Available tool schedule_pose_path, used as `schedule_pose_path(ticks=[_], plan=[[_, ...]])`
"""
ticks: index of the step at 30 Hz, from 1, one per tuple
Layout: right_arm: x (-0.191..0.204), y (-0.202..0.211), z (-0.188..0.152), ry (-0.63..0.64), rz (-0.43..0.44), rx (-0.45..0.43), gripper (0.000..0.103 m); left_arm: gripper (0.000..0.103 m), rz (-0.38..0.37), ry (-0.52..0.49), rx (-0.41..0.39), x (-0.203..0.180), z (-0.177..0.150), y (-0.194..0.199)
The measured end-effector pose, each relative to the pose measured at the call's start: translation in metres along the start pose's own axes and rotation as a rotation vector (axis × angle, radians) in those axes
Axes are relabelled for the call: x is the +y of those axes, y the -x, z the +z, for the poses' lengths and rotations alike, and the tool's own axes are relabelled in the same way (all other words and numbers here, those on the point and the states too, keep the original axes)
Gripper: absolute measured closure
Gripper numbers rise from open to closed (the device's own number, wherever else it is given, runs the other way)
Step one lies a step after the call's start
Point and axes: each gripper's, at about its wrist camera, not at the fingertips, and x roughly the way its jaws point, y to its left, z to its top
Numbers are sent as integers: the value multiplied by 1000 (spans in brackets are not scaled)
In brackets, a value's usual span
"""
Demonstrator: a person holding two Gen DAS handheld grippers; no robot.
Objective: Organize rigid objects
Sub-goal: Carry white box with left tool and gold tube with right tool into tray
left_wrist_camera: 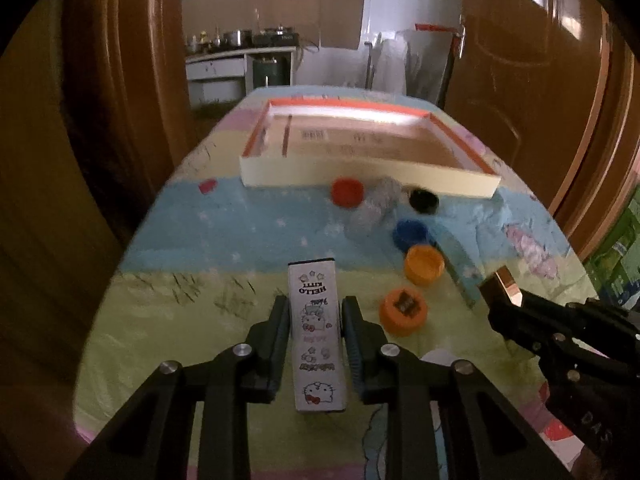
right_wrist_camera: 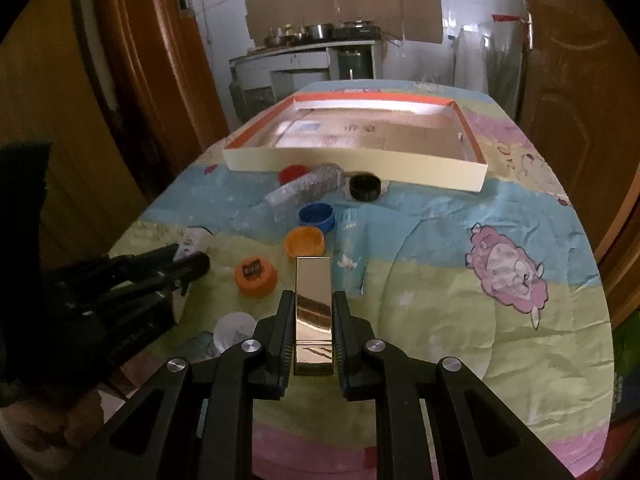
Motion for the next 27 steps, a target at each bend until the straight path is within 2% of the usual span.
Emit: schedule_pose_path(ticks=[6, 12, 18, 27], plan=[[-5, 12, 18, 3, -1, -39, 85, 77, 25, -10, -52, 6, 33, 16], [-10, 28, 53, 56, -38, -93, 85, 77, 50, -24, -114, 12, 82, 28], [-23, 36, 99, 93, -71, -125, 85, 77, 52, -28, -137, 17, 131, 22], [-44, 23, 155, 94, -74, -110, 85, 77, 81, -37, -165, 13, 187, -3]])
